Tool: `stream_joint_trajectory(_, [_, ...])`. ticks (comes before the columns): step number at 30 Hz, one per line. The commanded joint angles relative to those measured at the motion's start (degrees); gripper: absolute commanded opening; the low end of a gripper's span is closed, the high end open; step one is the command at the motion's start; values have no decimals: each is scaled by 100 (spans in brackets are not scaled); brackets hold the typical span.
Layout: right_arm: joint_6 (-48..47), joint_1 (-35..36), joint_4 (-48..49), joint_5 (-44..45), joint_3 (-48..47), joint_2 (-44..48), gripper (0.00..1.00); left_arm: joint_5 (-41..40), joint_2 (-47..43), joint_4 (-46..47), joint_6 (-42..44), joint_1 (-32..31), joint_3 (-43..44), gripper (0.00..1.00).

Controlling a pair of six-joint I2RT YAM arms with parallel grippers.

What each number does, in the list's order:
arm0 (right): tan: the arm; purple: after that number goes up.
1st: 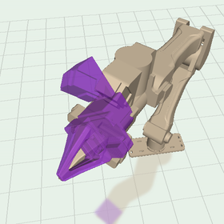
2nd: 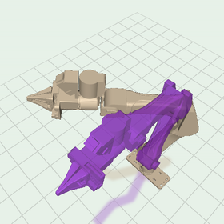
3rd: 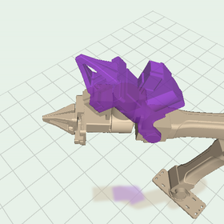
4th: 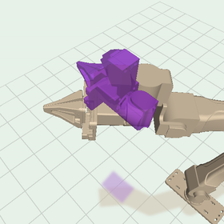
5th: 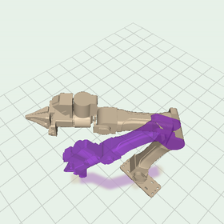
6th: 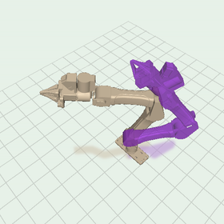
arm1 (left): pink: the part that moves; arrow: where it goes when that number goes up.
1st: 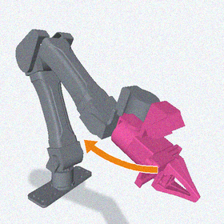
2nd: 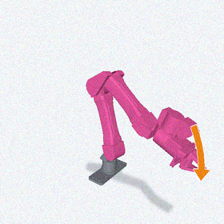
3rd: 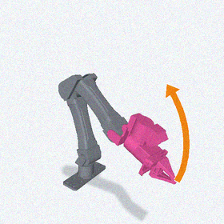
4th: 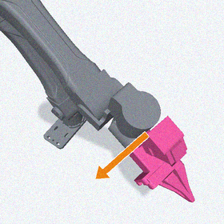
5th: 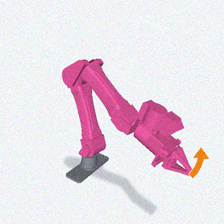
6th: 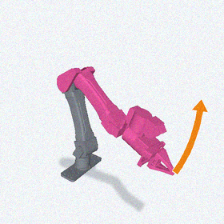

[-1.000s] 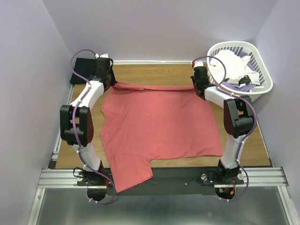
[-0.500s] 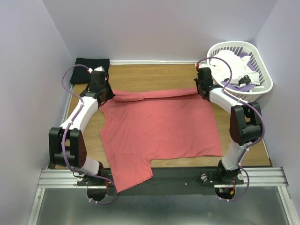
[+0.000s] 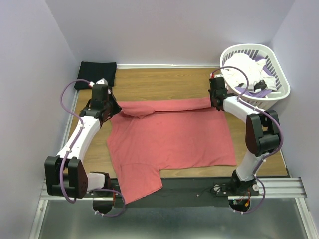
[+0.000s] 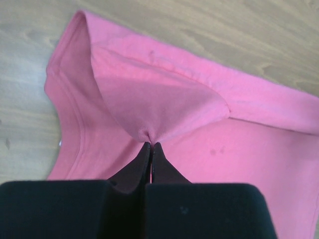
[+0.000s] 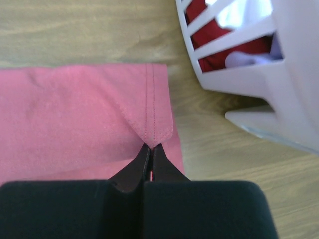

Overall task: Fold and stack the t-shirts
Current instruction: Fold the tshirt

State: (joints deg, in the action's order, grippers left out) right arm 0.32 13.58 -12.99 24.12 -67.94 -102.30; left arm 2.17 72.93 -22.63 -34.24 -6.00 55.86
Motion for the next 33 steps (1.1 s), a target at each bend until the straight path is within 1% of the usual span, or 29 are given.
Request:
stream_joint_trajectory(1, [390,-31,-247,251,202,105,1,274,-226,-66,-171,29,-425,0])
stream_joint_trajectory(4, [425,-31,-344,312,220,18,1,336,-375,-83,-197,37,-654,0])
stream_joint_trajectory(9, [531,-31,-555,436,141,-97,1,240,-499,-162,-66,29,-716,0])
stream_joint_trajectory(16, [689,-31,-687,260,115,-422,1,187,-130,197,40,29,-971,0])
stream_joint_trajectory(18, [689,-31,-696,216,80,-484,2,161,-59,259,66,29,-989,0])
stream_joint_trajectory(21, [689,-31,-722,172,1,-554,7,231,29,312,128,29,-998,0])
stream_joint_trajectory(23, [724,-40,-766,198,-17,-554,16,239,20,347,145,29,-1024,0])
stream_joint_trajectory(24, [768,-31,-810,181,-43,-528,24,257,20,365,189,29,-1015,0])
stream_joint_trajectory(25, [768,-31,-819,181,-44,-502,29,301,29,382,216,29,-998,0])
stream_joint_trajectory(27, [838,-40,-863,85,-87,-266,38,441,64,400,242,29,-971,0])
stream_joint_trajectory(28, [865,-40,-889,-20,-105,-168,48,485,81,417,242,29,-936,0])
stream_joint_trajectory(31, [830,-31,-967,-319,-201,219,56,529,117,426,260,29,-805,0])
stream_joint_trajectory(32, [830,-5,-1003,-729,-271,306,58,521,143,426,269,29,-769,0])
stream_joint_trajectory(33, [830,13,-1003,-916,-272,386,62,521,160,435,295,20,-726,0])
